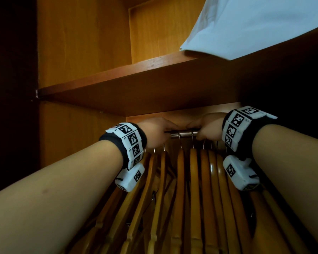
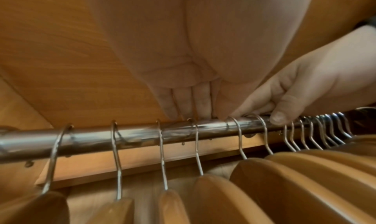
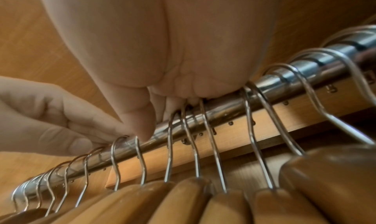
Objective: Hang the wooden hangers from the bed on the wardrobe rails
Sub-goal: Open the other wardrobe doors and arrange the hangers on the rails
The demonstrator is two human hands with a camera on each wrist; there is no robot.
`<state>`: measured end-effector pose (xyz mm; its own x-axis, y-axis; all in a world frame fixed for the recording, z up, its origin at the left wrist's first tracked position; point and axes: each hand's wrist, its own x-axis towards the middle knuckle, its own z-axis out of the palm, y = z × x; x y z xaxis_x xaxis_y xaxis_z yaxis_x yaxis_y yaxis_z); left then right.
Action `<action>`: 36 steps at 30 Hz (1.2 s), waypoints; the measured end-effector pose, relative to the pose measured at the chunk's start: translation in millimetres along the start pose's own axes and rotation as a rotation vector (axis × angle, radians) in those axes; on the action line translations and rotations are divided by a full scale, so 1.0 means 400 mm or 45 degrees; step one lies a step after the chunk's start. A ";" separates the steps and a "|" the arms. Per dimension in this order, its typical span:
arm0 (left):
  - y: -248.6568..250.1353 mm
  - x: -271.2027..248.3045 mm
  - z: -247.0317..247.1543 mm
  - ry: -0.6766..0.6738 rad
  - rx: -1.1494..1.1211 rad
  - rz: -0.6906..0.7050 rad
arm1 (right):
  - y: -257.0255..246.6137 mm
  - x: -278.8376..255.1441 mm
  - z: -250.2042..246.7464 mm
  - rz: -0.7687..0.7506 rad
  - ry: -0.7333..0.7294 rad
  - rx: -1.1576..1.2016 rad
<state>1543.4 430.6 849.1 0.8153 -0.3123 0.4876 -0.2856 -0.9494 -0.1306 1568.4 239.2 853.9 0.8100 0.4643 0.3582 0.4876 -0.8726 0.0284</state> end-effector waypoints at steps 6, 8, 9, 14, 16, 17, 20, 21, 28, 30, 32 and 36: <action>-0.004 0.010 0.003 0.010 0.010 0.018 | -0.003 0.002 -0.006 0.008 -0.033 -0.034; -0.004 0.015 0.004 0.019 0.038 0.019 | -0.005 0.002 -0.008 0.023 -0.056 -0.056; -0.004 0.019 0.006 0.022 0.046 0.021 | -0.004 0.001 -0.008 0.023 -0.054 -0.056; -0.009 0.024 0.007 0.029 -0.005 -0.004 | -0.006 0.001 -0.010 0.013 -0.087 -0.071; -0.010 0.023 0.006 0.037 -0.017 -0.006 | -0.003 0.008 -0.008 0.013 -0.090 -0.054; -0.009 0.023 0.006 0.043 -0.018 -0.004 | 0.000 0.010 -0.007 0.014 -0.082 -0.037; -0.007 0.023 0.004 0.042 0.002 -0.021 | 0.006 0.015 -0.005 0.014 -0.086 0.001; -0.006 0.023 0.003 0.034 0.011 -0.028 | 0.006 0.015 -0.005 0.018 -0.085 0.002; -0.003 0.039 -0.013 -0.067 0.004 -0.090 | 0.036 0.016 -0.022 0.066 0.012 0.285; -0.001 0.047 -0.019 -0.109 0.021 -0.102 | 0.050 0.021 -0.029 0.079 0.084 0.426; 0.002 0.051 -0.027 -0.134 0.050 -0.102 | 0.058 0.022 -0.032 0.096 0.162 0.481; 0.000 0.057 -0.029 -0.152 0.034 -0.092 | 0.062 0.009 -0.038 0.205 0.251 0.318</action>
<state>1556.0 423.9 870.3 0.8878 -0.2431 0.3908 -0.2114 -0.9696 -0.1228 1578.2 217.0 870.1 0.8166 0.2643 0.5132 0.4431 -0.8568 -0.2637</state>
